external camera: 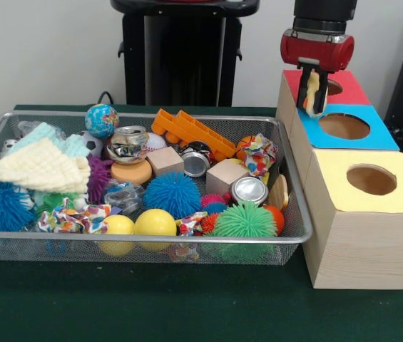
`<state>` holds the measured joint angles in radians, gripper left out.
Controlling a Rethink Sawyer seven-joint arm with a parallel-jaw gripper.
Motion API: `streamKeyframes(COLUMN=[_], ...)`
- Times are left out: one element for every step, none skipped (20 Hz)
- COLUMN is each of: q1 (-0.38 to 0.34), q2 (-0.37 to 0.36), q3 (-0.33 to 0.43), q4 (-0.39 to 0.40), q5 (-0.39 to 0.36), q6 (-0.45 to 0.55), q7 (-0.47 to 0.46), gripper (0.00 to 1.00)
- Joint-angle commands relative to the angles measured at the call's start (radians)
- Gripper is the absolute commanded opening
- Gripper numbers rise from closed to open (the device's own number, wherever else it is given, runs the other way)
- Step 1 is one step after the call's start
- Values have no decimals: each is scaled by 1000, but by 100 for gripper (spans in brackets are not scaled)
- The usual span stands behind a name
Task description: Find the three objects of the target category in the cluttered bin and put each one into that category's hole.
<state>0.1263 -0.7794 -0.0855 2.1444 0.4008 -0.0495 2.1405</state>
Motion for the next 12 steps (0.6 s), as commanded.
streamKeyframes(q1=[41, 53, 78, 90, 105, 114, 126, 132, 134, 139, 140, 141], q2=[39, 41, 47, 50, 54, 56, 57, 59, 57, 58, 53, 49], q3=[38, 32, 19, 13, 9, 6, 0, -1, 3, 1, 1, 2], q4=[90, 92, 91, 91, 91, 92, 90, 90, 92, 94, 96, 100], q5=[8, 16, 34, 41, 50, 54, 62, 65, 66, 70, 72, 74], q6=[-93, -97, -104, -106, -107, -109, -104, -107, -107, -111, -114, -116], q7=[259, 261, 268, 266, 267, 267, 264, 264, 264, 265, 267, 270], gripper=[0, 0, 0, 0, 0, 0, 0, 0, 0, 0, 0, 0])
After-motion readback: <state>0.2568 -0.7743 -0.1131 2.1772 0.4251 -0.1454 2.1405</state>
